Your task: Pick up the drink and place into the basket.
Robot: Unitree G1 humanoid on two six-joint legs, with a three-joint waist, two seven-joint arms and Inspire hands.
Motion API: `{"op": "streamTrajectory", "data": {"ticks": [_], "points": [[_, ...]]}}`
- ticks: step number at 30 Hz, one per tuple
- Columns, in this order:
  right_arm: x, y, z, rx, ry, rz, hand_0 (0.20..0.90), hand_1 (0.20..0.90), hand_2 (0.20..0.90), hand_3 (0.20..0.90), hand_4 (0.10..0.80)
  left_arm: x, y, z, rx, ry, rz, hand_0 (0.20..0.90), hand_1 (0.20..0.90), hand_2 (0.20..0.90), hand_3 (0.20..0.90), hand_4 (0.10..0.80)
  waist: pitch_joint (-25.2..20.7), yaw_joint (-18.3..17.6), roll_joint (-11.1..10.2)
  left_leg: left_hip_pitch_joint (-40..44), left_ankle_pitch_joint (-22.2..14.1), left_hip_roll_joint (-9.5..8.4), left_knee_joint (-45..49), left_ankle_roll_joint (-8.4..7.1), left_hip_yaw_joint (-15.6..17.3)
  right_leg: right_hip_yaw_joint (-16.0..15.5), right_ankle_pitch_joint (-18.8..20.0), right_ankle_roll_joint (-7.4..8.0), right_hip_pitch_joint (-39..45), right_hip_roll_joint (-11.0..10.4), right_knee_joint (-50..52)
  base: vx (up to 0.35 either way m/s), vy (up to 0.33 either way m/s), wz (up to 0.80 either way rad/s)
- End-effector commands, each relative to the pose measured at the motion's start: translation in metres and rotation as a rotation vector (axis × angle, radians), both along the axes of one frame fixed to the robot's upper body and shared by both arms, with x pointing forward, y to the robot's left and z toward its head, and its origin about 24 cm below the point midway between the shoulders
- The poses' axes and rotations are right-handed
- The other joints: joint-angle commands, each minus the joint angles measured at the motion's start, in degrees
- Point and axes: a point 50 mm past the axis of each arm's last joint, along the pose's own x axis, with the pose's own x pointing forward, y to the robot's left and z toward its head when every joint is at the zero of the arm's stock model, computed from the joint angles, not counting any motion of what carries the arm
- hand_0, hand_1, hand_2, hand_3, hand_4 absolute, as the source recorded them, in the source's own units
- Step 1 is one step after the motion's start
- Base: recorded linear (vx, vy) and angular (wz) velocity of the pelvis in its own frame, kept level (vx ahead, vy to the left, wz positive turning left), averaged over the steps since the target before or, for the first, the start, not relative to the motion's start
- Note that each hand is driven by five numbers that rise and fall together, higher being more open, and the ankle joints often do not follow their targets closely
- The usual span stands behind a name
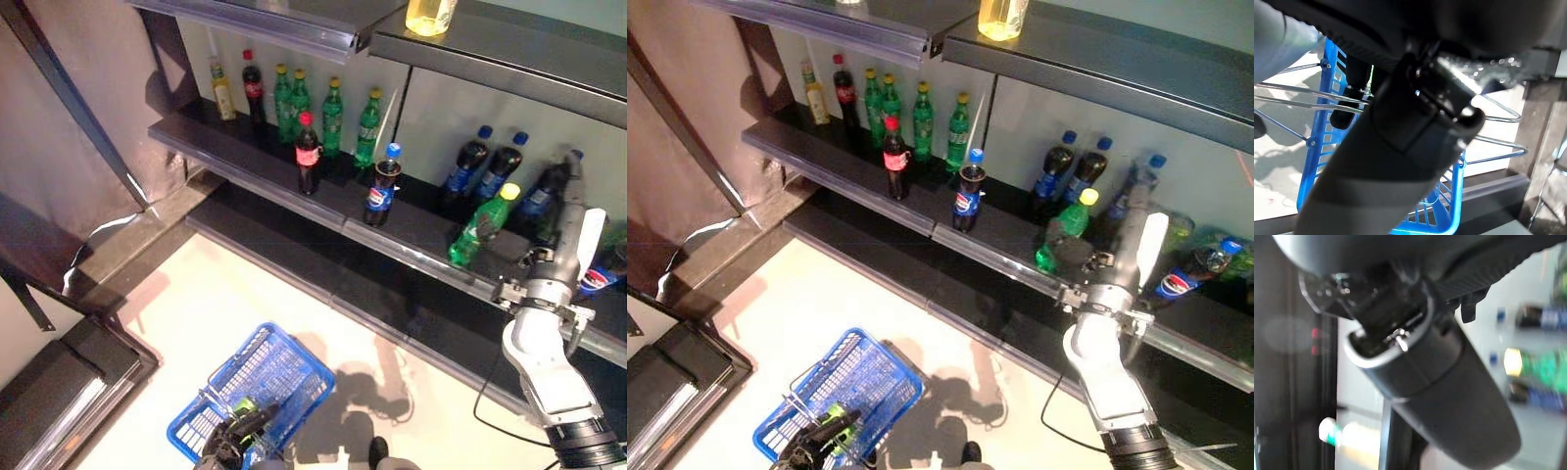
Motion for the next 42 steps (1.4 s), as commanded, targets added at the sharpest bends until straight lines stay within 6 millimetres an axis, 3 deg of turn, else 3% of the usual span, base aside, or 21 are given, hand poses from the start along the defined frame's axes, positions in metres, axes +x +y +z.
{"op": "streamTrajectory", "data": {"ticks": [1, 11, 15, 18, 20, 22, 26, 32, 42], "points": [[-0.014, 0.003, 0.057, -0.021, -0.382, -0.033, 0.900, 0.900, 0.900, 0.900, 0.800, -0.032, 0.015, -0.003, 0.081, 0.071, -0.113, 0.300, 0.300, 0.300, 0.200, 0.100, -3.67, 1.47, 0.10, -1.38, -4.86, 2.12, 6.25, 1.53, 1.60, 0.74, -2.01, 2.72, -2.55, -4.78, 5.57, 0.027, -0.001, -0.07], [-0.010, 0.003, 0.035, 0.056, -0.298, -0.024, 0.900, 0.900, 0.900, 0.900, 0.800, -0.036, 0.016, -0.004, 0.072, 0.087, -0.087, 0.300, 0.300, 0.300, 0.200, 0.100, -2.38, 1.12, 0.99, -2.67, -5.00, 1.80, 8.62, 1.29, 1.29, 1.17, -2.39, 2.54, -3.24, -5.10, 7.03, 0.020, 0.002, -0.01], [-0.003, 0.007, 0.025, 0.100, -0.263, -0.009, 0.900, 0.900, 0.900, 0.900, 0.800, -0.028, 0.014, -0.002, 0.064, 0.066, -0.100, 0.300, 0.300, 0.300, 0.200, 0.100, -0.46, 1.11, 1.47, -5.27, -5.19, 1.52, 11.78, 1.24, 0.47, 1.50, -2.74, 1.99, -5.14, -5.16, 9.11, 0.000, 0.000, 0.00], [0.005, 0.010, 0.030, 0.125, -0.310, -0.006, 0.900, 0.900, 0.900, 0.900, 0.800, -0.011, 0.013, 0.002, 0.060, 0.015, -0.108, 0.300, 0.300, 0.300, 0.200, 0.100, 1.97, 1.10, 1.79, -8.45, -5.39, 1.19, 14.28, 1.29, -0.43, 1.78, -2.99, 1.40, -7.49, -5.31, 10.78, -0.139, -0.032, -0.04], [0.016, 0.014, 0.046, 0.157, -0.386, -0.002, 0.900, 0.900, 0.900, 0.900, 0.800, 0.013, 0.011, 0.009, 0.060, -0.054, -0.125, 0.300, 0.300, 0.300, 0.200, 0.100, 5.53, 0.85, 2.14, -12.10, -5.62, 0.81, 17.12, 1.36, -1.35, 2.14, -3.04, 0.76, -10.31, -5.59, 12.79, -0.241, -0.037, -0.09], [0.019, 0.016, 0.051, 0.163, -0.407, -0.002, 0.900, 0.900, 0.900, 0.900, 0.800, 0.019, 0.011, 0.011, 0.062, -0.070, -0.131, 0.300, 0.300, 0.300, 0.200, 0.100, 6.45, 0.79, 2.24, -13.15, -5.75, 0.70, 18.08, 1.39, -1.64, 2.23, -3.05, 0.61, -11.16, -5.67, 13.46, -0.164, -0.027, -0.05], [0.037, 0.022, 0.083, 0.210, -0.514, 0.021, 0.900, 0.900, 0.900, 0.900, 0.800, 0.053, 0.011, 0.024, 0.068, -0.162, -0.129, 0.300, 0.300, 0.300, 0.200, 0.100, 11.39, 0.39, 3.03, -19.58, -5.94, 0.08, 22.83, 1.48, -3.05, 2.78, -2.91, -0.33, -16.82, -6.14, 17.00, -0.190, -0.020, -0.04], [0.045, 0.024, 0.121, 0.222, -0.621, 0.048, 0.900, 0.900, 0.900, 0.900, 0.800, 0.079, 0.004, 0.037, 0.050, -0.255, -0.132, 0.300, 0.300, 0.300, 0.200, 0.100, 14.76, 0.13, 4.71, -23.24, -4.52, -0.75, 22.49, 1.82, -3.29, 3.37, -2.41, -0.75, -21.27, -5.97, 17.99, -0.135, 0.017, -0.05], [0.051, 0.031, 0.181, 0.243, -0.745, 0.133, 0.900, 0.900, 0.900, 0.900, 0.800, 0.102, -0.006, 0.049, 0.025, -0.320, -0.146, 0.300, 0.300, 0.300, 0.200, 0.100, 18.30, 0.57, 6.33, -28.18, -3.14, -1.77, 23.07, 2.16, -3.56, 3.55, -2.36, -1.73, -26.86, -5.42, 20.06, -0.077, 0.000, -0.02]]}}
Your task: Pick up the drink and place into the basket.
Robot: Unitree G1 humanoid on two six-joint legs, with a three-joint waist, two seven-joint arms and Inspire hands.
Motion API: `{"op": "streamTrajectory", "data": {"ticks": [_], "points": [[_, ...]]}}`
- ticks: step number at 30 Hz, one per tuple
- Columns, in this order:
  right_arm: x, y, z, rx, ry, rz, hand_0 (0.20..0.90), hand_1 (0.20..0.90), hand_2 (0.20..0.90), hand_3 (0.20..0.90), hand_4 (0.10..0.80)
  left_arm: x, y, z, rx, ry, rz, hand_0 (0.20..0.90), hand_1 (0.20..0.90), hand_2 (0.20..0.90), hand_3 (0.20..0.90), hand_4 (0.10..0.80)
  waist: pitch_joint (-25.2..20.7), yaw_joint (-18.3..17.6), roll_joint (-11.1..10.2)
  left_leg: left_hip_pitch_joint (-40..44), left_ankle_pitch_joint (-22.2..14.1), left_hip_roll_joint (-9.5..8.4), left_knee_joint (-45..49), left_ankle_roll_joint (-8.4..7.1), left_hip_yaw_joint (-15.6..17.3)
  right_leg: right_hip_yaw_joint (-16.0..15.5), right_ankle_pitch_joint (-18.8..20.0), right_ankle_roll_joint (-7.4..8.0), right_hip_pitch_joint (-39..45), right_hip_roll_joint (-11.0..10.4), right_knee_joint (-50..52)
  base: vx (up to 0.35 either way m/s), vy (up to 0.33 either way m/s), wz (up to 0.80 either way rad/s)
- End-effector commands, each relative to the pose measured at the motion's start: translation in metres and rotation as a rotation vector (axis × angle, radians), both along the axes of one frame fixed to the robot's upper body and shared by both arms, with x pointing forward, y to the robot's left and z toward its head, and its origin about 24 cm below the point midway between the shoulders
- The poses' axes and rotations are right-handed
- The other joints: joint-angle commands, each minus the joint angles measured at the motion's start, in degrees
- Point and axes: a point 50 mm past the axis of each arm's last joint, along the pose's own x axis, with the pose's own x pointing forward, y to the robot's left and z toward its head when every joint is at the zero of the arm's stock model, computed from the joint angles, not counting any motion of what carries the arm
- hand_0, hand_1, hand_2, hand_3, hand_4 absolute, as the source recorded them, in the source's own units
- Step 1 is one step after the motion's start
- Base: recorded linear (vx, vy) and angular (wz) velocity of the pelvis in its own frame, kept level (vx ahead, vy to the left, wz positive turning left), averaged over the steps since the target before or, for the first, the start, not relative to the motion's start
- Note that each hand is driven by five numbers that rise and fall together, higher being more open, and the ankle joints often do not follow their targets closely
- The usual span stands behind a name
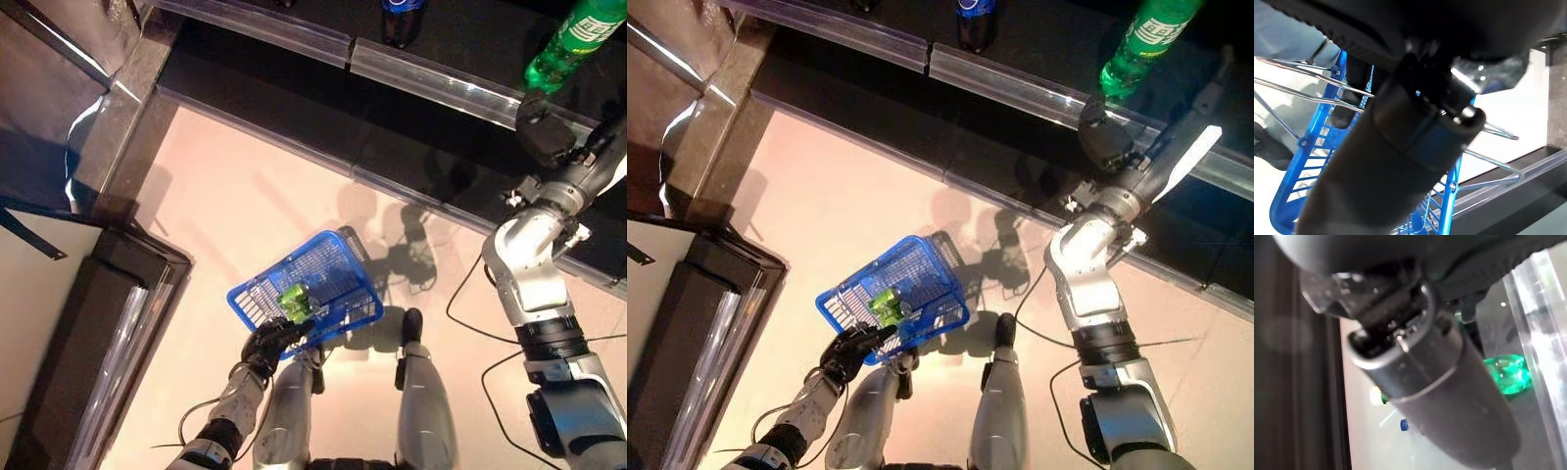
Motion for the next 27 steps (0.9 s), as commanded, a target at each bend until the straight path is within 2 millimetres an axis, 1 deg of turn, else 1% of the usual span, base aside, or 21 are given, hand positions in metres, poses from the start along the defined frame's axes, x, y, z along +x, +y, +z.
{"op": "streamTrajectory", "data": {"ticks": [1, 5, 8, 12, 16, 17, 18, 22, 23, 27], "points": [[-0.023, 0.004, 0.072, -0.071, -0.309, 0.029, 0.900, 0.900, 0.900, 0.900, 0.800, -0.035, 0.039, -0.018, 0.099, 0.089, 0.057, 0.300, 0.300, 0.300, 0.200, 0.100, -0.93, 1.11, -2.31, -2.46, -1.62, 0.56, 6.40, -0.07, -4.64, -0.15, -2.20, -1.68, 0.99, -2.25, 2.94, 0.000, 0.000, 0.00], [-0.018, 0.003, 0.084, -0.035, -0.299, 0.063, 0.900, 0.900, 0.900, 0.900, 0.800, -0.032, 0.039, -0.015, 0.096, 0.085, 0.059, 0.300, 0.300, 0.300, 0.200, 0.100, -0.93, 1.43, -1.96, -3.33, -1.42, 0.39, 6.44, 0.01, -4.54, -0.08, -2.35, -1.96, -0.10, -2.01, 3.36, 0.000, 0.000, 0.00], [-0.011, -0.004, 0.096, 0.000, -0.279, 0.065, 0.900, 0.900, 0.900, 0.900, 0.800, -0.031, 0.042, -0.014, 0.092, 0.077, 0.057, 0.300, 0.300, 0.300, 0.200, 0.100, -0.93, 1.98, -1.60, -3.46, -0.99, 0.27, 5.56, 0.08, -4.43, -0.20, -2.30, -2.02, -0.30, -1.79, 2.92, 0.000, 0.000, 0.00], [-0.008, -0.015, 0.113, 0.045, -0.298, 0.072, 0.900, 0.900, 0.900, 0.900, 0.800, -0.030, 0.043, -0.012, 0.093, 0.074, 0.053, 0.300, 0.300, 0.300, 0.200, 0.100, -0.93, 2.57, -1.18, -3.65, -0.62, 0.15, 4.71, 0.11, -4.28, -0.66, -2.22, -2.05, -0.77, -1.90, 2.72, 0.000, 0.000, 0.00], [-0.006, -0.020, 0.125, 0.055, -0.304, 0.112, 0.900, 0.900, 0.900, 0.900, 0.800, -0.029, 0.044, -0.011, 0.087, 0.075, 0.053, 0.300, 0.300, 0.300, 0.200, 0.100, -0.93, 2.95, -0.77, -4.42, -0.63, -0.10, 5.19, 0.11, -4.51, -0.87, -2.47, -2.18, -1.61, -2.12, 3.46, 0.000, 0.000, 0.00], [-0.006, -0.020, 0.125, 0.055, -0.304, 0.112, 0.900, 0.900, 0.900, 0.900, 0.800, -0.029, 0.044, -0.011, 0.087, 0.075, 0.053, 0.300, 0.300, 0.300, 0.200, 0.100, -0.93, 2.95, -0.77, -4.42, -0.63, -0.10, 5.19, 0.11, -4.51, -0.87, -2.47, -2.18, -1.61, -2.12, 3.46, 0.000, 0.000, 0.00], [-0.006, -0.020, 0.134, 0.063, -0.303, 0.131, 0.900, 0.900, 0.900, 0.900, 0.800, -0.029, 0.045, -0.010, 0.086, 0.078, 0.049, 0.300, 0.300, 0.300, 0.200, 0.100, -0.93, 3.23, -0.56, -4.92, -0.58, -0.37, 5.37, 0.21, -4.63, -0.94, -2.50, -2.18, -2.28, -2.21, 3.84, 0.000, 0.000, 0.00], [-0.006, -0.023, 0.141, 0.079, -0.305, 0.121, 0.900, 0.900, 0.900, 0.900, 0.800, -0.029, 0.045, -0.010, 0.084, 0.079, 0.041, 0.300, 0.300, 0.300, 0.200, 0.100, -0.93, 3.40, -0.36, -5.50, -0.56, -0.53, 5.65, 0.34, -4.51, -1.04, -2.70, -2.32, -3.14, -2.30, 4.52, 0.000, 0.000, 0.00], [-0.007, -0.027, 0.147, 0.085, -0.304, 0.089, 0.900, 0.900, 0.900, 0.900, 0.800, -0.029, 0.045, -0.010, 0.079, 0.076, 0.037, 0.300, 0.300, 0.300, 0.200, 0.100, -0.93, 3.52, -0.21, -6.04, -0.69, -0.64, 6.13, 0.34, -4.49, -1.15, -2.92, -2.40, -3.74, -2.43, 5.11, 0.000, 0.000, 0.00], [-0.008, -0.037, 0.154, 0.097, -0.295, 0.048, 0.900, 0.900, 0.900, 0.900, 0.800, -0.030, 0.044, -0.010, 0.076, 0.074, 0.027, 0.300, 0.300, 0.300, 0.200, 0.100, -0.93, 3.81, 0.17, -7.37, -1.83, -0.72, 8.21, 0.48, -4.48, -1.34, -4.06, -2.64, -5.28, -2.78, 7.47, 0.012, 0.004, -0.03]]}}
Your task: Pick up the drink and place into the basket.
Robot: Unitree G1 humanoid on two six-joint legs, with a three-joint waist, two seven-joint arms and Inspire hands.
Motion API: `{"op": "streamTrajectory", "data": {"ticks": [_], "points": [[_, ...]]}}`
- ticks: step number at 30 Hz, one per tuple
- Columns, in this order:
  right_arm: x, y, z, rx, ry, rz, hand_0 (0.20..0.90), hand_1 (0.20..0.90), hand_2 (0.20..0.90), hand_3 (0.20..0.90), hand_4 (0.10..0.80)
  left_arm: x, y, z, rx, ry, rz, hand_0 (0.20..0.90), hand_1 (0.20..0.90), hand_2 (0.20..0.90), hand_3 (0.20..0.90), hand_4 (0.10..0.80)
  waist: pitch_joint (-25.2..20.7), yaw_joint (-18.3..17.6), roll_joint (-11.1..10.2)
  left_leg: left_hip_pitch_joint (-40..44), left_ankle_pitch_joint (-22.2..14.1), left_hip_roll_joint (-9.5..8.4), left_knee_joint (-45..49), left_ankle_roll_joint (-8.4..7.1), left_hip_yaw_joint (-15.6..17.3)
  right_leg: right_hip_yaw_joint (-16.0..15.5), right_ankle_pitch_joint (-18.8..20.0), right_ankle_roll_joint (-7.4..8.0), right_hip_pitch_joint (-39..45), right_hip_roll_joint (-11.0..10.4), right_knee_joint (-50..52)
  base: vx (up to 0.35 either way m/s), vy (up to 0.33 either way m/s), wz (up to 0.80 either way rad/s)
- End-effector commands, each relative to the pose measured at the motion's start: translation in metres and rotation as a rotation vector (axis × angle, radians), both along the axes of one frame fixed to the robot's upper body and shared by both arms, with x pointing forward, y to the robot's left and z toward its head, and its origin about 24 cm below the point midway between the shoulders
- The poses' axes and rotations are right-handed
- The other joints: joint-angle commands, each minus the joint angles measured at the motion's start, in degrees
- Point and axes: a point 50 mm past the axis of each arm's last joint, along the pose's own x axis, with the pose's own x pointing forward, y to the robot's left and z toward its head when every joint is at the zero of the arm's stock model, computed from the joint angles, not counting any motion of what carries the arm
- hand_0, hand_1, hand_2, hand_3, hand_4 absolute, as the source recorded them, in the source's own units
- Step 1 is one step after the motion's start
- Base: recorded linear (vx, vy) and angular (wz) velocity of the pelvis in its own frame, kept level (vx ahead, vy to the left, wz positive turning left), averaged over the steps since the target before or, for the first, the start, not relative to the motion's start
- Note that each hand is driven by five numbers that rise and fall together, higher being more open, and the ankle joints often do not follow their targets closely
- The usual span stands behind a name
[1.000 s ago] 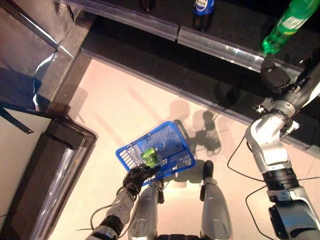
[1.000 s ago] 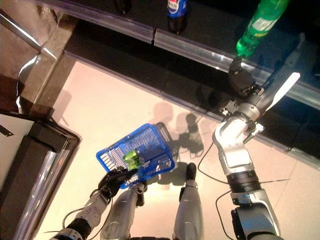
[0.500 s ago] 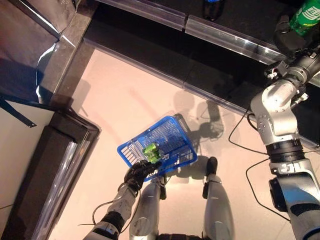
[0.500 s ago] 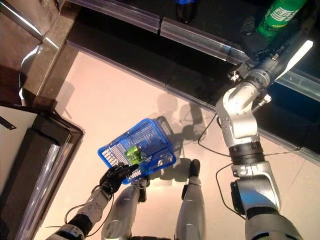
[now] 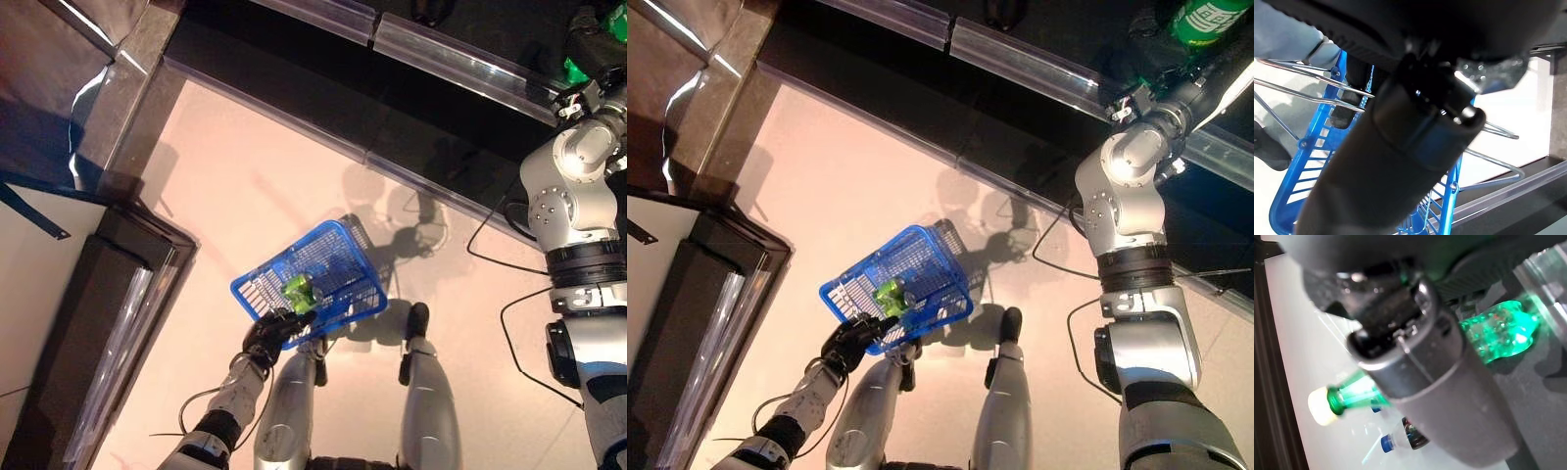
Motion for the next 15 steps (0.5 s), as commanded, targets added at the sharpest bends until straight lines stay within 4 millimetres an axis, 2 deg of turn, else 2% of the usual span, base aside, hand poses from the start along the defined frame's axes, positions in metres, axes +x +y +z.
{"op": "streamTrajectory", "data": {"ticks": [1, 10, 11, 12, 13, 15], "points": [[-0.039, -0.010, 0.084, -0.133, -0.278, -0.061, 0.900, 0.900, 0.900, 0.900, 0.800, -0.042, 0.047, -0.020, 0.105, 0.103, 0.040, 0.300, 0.300, 0.300, 0.200, 0.100, -0.92, 0.38, 0.18, -5.56, -1.75, 0.39, 8.37, 0.42, -4.52, -1.17, -3.09, -2.83, -1.67, -1.43, 4.72, 0.000, 0.000, 0.00], [-0.042, -0.019, 0.105, -0.173, -0.281, -0.095, 0.900, 0.900, 0.900, 0.900, 0.800, -0.044, 0.055, -0.017, 0.107, 0.097, 0.034, 0.300, 0.300, 0.300, 0.200, 0.100, -0.92, 1.22, 0.68, -8.45, -3.24, 0.01, 11.95, 1.10, -4.58, -0.77, -4.76, -3.00, -5.32, -2.09, 9.46, 0.001, -0.003, 0.04], [-0.042, -0.022, 0.107, -0.164, -0.280, -0.099, 0.780, 0.780, 0.780, 0.760, 0.660, -0.044, 0.057, -0.017, 0.103, 0.098, 0.038, 0.300, 0.300, 0.300, 0.200, 0.100, -0.92, 1.33, 0.72, -8.86, -3.46, -0.08, 12.55, 1.13, -4.74, -0.70, -5.02, -3.02, -5.72, -2.14, 10.17, -0.002, 0.006, 0.05], [-0.043, -0.023, 0.107, -0.159, -0.280, -0.105, 0.526, 0.526, 0.526, 0.464, 0.364, -0.044, 0.057, -0.017, 0.103, 0.099, 0.039, 0.300, 0.300, 0.300, 0.200, 0.100, -0.92, 1.40, 0.71, -9.17, -3.56, -0.08, 12.92, 1.18, -4.83, -0.69, -5.14, -3.03, -6.04, -2.19, 10.66, 0.001, -0.007, 0.04], [-0.044, -0.025, 0.109, -0.158, -0.279, -0.113, 0.309, 0.309, 0.309, 0.211, 0.111, -0.044, 0.058, -0.016, 0.105, 0.099, 0.037, 0.300, 0.300, 0.300, 0.200, 0.100, -0.92, 1.48, 0.65, -9.55, -3.74, -0.04, 13.33, 1.25, -4.88, -0.71, -5.35, -3.05, -6.41, -2.27, 11.20, -0.010, -0.028, 0.04], [-0.045, -0.027, 0.111, -0.167, -0.274, -0.128, 0.300, 0.300, 0.300, 0.200, 0.100, -0.044, 0.060, -0.015, 0.110, 0.095, 0.028, 0.300, 0.300, 0.300, 0.200, 0.100, -0.92, 1.63, 0.57, -10.23, -3.84, 0.02, 13.90, 1.48, -4.85, -0.63, -5.49, -3.09, -7.21, -2.24, 12.00, -0.006, -0.014, 0.02]]}}
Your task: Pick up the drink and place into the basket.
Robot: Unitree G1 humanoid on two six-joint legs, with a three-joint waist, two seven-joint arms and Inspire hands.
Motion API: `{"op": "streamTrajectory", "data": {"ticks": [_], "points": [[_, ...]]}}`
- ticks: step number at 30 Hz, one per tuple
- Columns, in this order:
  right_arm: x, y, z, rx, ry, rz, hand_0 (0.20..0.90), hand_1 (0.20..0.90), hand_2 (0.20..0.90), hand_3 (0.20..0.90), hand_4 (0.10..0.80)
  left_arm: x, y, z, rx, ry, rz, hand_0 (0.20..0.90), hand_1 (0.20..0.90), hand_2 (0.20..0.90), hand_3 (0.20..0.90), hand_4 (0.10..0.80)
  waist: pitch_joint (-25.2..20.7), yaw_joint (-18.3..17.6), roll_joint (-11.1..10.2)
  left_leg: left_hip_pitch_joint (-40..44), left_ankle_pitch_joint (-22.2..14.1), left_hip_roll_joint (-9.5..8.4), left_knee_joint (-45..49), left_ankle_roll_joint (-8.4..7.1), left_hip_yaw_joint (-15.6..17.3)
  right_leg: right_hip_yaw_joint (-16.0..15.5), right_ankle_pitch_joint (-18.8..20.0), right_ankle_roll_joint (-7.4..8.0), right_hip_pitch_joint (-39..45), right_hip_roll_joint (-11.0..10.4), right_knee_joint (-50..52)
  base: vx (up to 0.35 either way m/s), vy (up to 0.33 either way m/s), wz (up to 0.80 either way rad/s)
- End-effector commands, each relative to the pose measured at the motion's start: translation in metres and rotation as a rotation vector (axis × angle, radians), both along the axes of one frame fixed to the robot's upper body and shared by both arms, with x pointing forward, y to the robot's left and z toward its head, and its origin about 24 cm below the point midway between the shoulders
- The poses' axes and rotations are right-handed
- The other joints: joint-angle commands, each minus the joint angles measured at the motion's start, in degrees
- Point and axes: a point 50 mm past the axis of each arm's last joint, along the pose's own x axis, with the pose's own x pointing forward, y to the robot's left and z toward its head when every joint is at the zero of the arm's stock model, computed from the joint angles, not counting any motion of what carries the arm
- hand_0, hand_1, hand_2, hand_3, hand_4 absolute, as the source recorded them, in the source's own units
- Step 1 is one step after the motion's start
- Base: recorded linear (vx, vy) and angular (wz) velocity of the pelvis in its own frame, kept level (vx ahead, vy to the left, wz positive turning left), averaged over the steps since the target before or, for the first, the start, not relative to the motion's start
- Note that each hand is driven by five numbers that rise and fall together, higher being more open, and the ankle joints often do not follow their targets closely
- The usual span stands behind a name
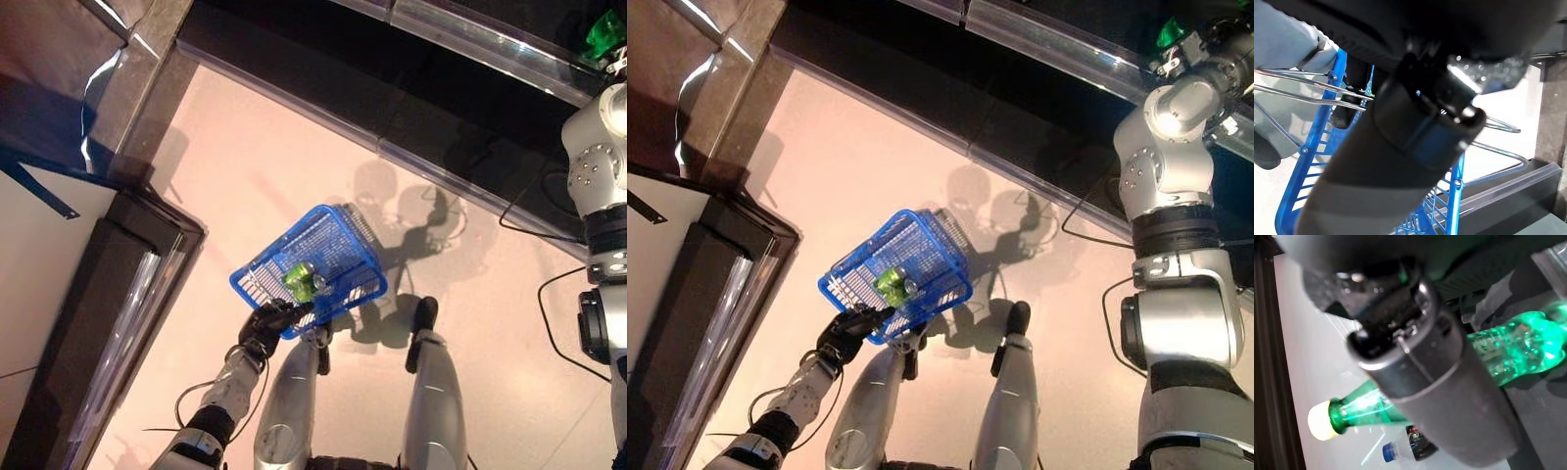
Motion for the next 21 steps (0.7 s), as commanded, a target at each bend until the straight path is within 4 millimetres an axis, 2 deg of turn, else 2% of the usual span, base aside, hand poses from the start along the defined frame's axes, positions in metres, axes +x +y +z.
{"op": "streamTrajectory", "data": {"ticks": [1, 17, 21], "points": [[-0.045, -0.003, 0.080, -0.182, -0.262, -0.058, 0.300, 0.300, 0.300, 0.200, 0.100, -0.054, 0.053, -0.028, 0.121, 0.148, 0.048, 0.300, 0.300, 0.300, 0.200, 0.100, -0.90, 0.57, 0.54, -3.92, -2.92, 0.79, 6.63, 1.07, -3.98, -1.59, -2.47, -2.23, -0.18, -0.48, 2.65, 0.000, 0.000, 0.00], [-0.043, -0.015, 0.075, -0.215, -0.219, -0.056, 0.300, 0.300, 0.300, 0.200, 0.100, -0.056, 0.061, -0.027, 0.077, 0.127, 0.071, 0.300, 0.300, 0.300, 0.200, 0.100, -0.90, 0.12, 0.48, -2.24, -2.77, 1.13, 7.03, 0.95, -3.46, -1.55, -3.52, -3.01, 1.02, 0.15, 4.18, -0.024, 0.007, 0.00], [-0.043, -0.004, 0.075, -0.300, -0.232, -0.019, 0.300, 0.300, 0.300, 0.200, 0.100, -0.051, 0.061, -0.020, 0.043, 0.056, 0.079, 0.300, 0.300, 0.300, 0.200, 0.100, -0.90, 0.06, 0.16, -1.43, -2.78, 1.23, 7.10, 0.97, -3.54, -1.65, -3.70, -3.21, 2.00, 0.28, 4.25, 0.000, 0.000, 0.00]]}}
